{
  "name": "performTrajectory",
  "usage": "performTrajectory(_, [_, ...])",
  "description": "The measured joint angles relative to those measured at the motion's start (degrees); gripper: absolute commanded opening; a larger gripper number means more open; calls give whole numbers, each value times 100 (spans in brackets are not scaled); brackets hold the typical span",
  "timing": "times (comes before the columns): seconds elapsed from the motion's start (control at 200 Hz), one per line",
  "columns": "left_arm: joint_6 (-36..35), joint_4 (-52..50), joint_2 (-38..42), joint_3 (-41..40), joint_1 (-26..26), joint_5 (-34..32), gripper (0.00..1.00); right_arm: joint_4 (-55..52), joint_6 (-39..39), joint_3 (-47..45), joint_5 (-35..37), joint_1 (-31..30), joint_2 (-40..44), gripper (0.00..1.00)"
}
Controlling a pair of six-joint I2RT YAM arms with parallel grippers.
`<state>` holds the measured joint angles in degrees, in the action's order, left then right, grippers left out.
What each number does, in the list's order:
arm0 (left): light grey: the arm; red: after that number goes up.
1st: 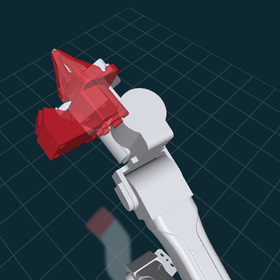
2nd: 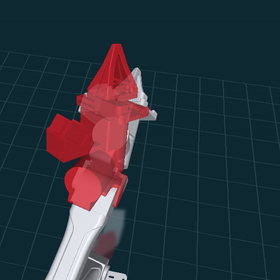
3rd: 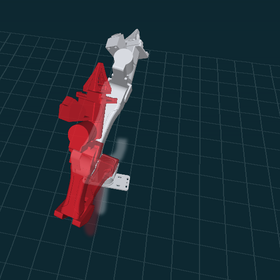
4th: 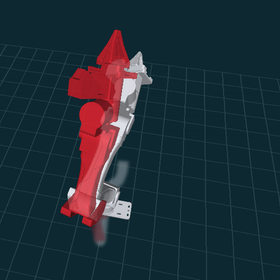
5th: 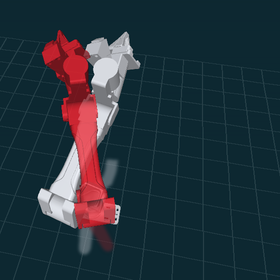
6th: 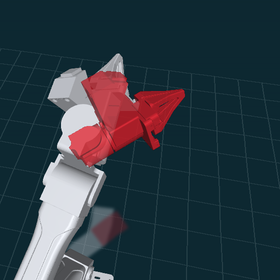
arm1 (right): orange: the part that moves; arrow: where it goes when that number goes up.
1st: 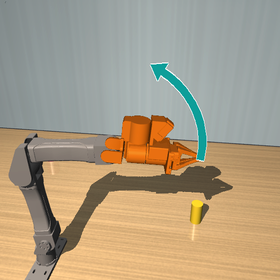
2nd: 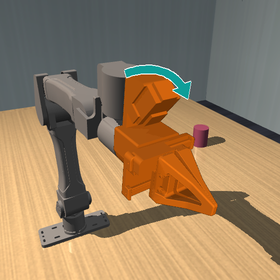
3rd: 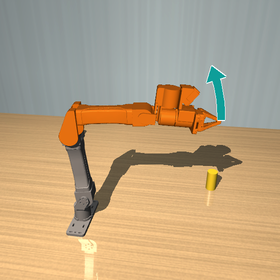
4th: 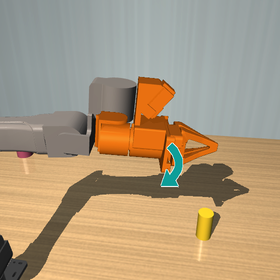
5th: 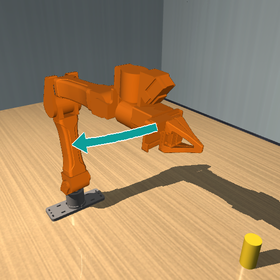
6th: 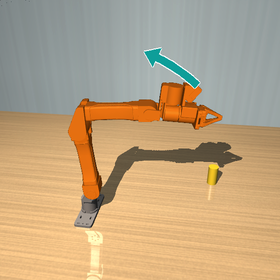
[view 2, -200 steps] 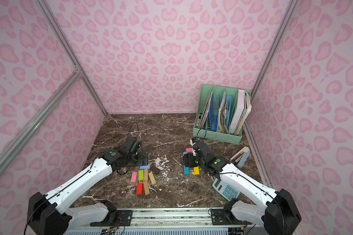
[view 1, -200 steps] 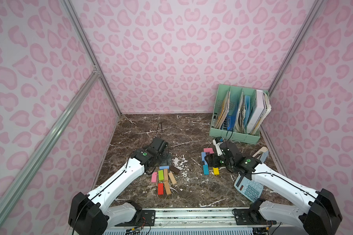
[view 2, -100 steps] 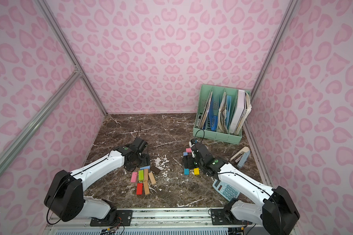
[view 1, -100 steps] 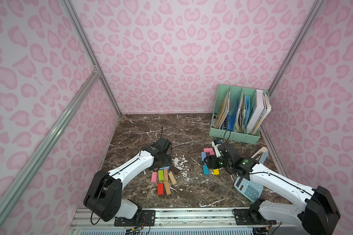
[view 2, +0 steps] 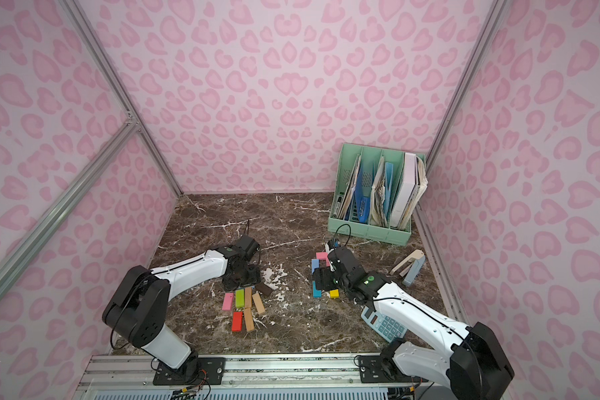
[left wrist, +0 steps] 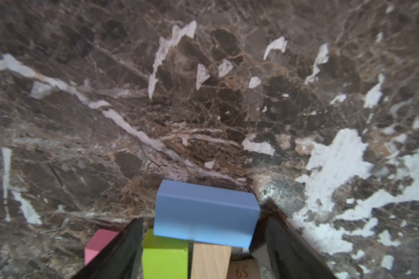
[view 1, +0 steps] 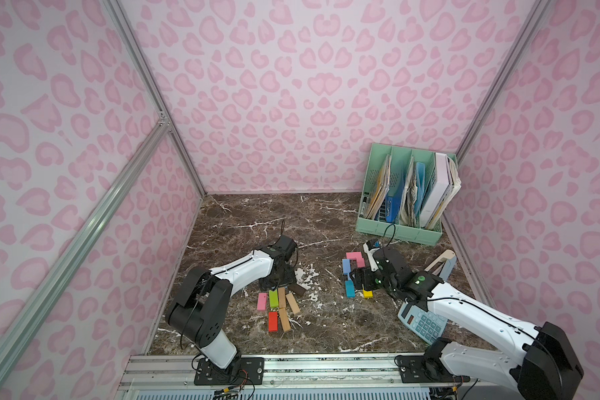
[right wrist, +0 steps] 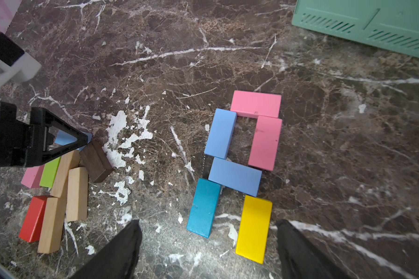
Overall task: Assemble the number 8 with building blocks
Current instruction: Pick up the building block from the center of the board.
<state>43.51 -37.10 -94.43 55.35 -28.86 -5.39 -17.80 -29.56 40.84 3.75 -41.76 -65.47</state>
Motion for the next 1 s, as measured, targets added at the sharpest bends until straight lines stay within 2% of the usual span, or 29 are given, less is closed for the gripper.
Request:
performTrajectory(0.13, [-15,33,-140,15,0,11,80,0,0,0,9,4,0,89])
performTrajectory(0.53, [-61,59,-284,116,0,33,57,-4,0,-15,24,15,11,89])
performTrajectory(0.83, [-131,-273,280,313,-46,-11,56,-44,0,-15,203,74,203,90])
performTrajectory(1.0, [4,-470,734,391,-573,-90,56,-96,-2,-15,400,343,431,92])
